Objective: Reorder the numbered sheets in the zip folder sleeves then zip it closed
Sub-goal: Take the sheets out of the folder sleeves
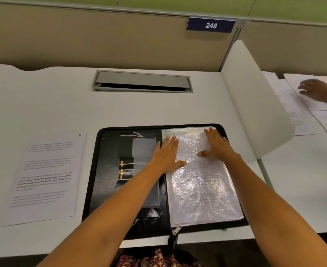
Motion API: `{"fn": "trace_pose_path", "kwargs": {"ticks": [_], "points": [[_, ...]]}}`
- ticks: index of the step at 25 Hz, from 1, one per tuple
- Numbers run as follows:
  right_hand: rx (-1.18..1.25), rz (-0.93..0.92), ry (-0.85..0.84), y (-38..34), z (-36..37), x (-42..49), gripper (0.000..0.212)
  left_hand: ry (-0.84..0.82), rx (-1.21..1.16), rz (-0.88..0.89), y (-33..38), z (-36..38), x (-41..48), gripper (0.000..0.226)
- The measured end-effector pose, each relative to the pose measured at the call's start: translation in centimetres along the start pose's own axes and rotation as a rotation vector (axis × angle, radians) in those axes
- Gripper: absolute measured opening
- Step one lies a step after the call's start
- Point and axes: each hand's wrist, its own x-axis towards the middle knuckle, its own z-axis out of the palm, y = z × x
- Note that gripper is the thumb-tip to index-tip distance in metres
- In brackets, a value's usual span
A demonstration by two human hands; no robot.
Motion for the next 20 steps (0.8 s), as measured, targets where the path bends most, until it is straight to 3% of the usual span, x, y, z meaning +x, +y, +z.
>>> {"fn": "trace_pose_path", "kwargs": {"ticks": [5, 9, 12, 15, 18, 20], "points": [[0.058, -0.028, 0.003, 0.1, 0.0, 0.7, 0.107, 0.000, 0.031, -0.015, 0.2, 1.2, 0.5, 0.101], [0.081, -0.006, 0.232, -0.6, 0.5, 0.8, 0.064, 0.061, 0.005, -0.019, 0.3, 1.3, 0.9, 0.099], [0.232, 0.018, 0.352, -2.5, -0.1, -0.2, 0.042, 0.250, -0.179, -0.047, 1.0, 0.4, 0.9, 0.081], [0.446, -0.017, 0.122, -4.8, -1.8, -1.1, 0.042, 0.361, -0.562, -0.210, 2.5, -1.8, 0.9, 0.065], [0.513, -0.151, -0.098, -7.0, -3.4, -2.2, 0.034, 0.262, -1.044, -0.401, 2.3, -3.5, 1.6, 0.056], [0.654, -0.191, -0.214, -8.3, -4.3, -3.2, 0.029, 0.251, -1.166, -0.490, 1.0, -4.1, 1.7, 0.036]]}}
